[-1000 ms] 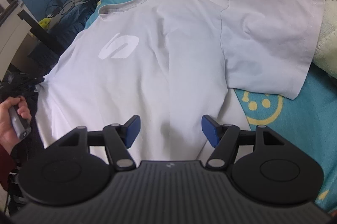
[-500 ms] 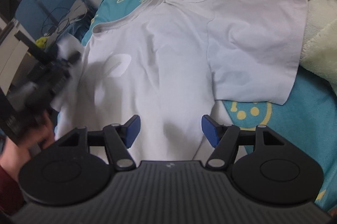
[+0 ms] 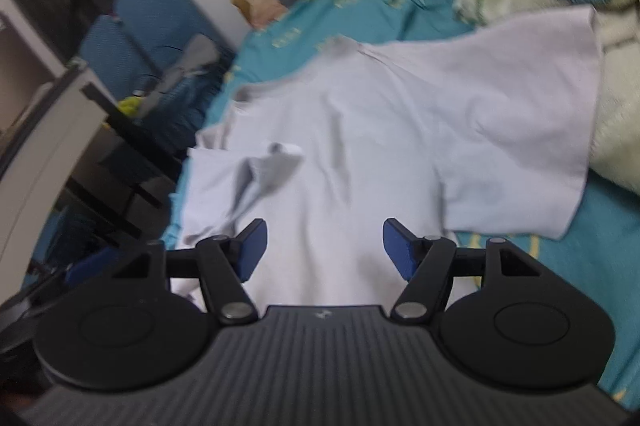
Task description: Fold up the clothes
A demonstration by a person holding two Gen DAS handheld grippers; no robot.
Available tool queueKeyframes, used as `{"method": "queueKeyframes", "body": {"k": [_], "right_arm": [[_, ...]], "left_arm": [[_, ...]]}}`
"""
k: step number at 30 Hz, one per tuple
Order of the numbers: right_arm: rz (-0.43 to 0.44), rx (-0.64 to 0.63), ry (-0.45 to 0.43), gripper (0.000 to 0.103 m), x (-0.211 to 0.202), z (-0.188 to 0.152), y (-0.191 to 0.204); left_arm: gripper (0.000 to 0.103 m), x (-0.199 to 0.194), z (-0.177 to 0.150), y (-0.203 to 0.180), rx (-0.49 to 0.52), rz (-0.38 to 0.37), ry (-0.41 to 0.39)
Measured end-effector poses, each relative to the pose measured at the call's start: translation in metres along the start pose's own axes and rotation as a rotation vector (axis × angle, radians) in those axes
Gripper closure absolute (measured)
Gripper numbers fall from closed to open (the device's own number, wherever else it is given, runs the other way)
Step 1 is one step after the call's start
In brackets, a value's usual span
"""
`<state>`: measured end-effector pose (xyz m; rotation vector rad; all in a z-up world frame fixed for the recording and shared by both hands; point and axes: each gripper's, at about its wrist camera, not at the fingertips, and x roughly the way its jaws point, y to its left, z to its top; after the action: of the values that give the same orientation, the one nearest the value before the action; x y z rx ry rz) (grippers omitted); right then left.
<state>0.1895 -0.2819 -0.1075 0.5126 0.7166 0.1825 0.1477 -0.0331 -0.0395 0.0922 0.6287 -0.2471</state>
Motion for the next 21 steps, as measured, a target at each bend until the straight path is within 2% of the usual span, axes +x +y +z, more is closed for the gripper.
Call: {"method": "queueKeyframes", "body": {"k": [2, 4, 7, 11, 14, 21], "right_arm": [[0.039, -0.041, -0.018, 0.037, -0.006, -0.002, 0.009], [0.076, -0.077, -0.023, 0.038, -0.011, -0.006, 0.018], [0.126, -0.134, -0.027, 0.041, -0.017, -0.012, 0.034], [0.168, -0.232, -0.006, 0.041, -0.003, -0.009, 0.064], [0.180, -0.306, 0.021, 0.041, 0.026, -0.003, 0.090], [0.206, -0.428, 0.109, 0.041, 0.130, -0.005, 0.140]], "left_arm": [[0.029, -0.031, -0.007, -0.001, -0.042, -0.003, -0.004], [0.029, -0.045, -0.018, 0.001, -0.066, 0.000, 0.008], [0.029, -0.052, -0.023, 0.010, -0.055, 0.023, 0.022], [0.029, -0.056, -0.019, 0.037, -0.073, -0.012, 0.004], [0.029, -0.057, -0.020, 0.054, -0.050, -0.004, -0.007], [0.030, -0.052, -0.035, 0.104, -0.160, -0.016, 0.016]]}}
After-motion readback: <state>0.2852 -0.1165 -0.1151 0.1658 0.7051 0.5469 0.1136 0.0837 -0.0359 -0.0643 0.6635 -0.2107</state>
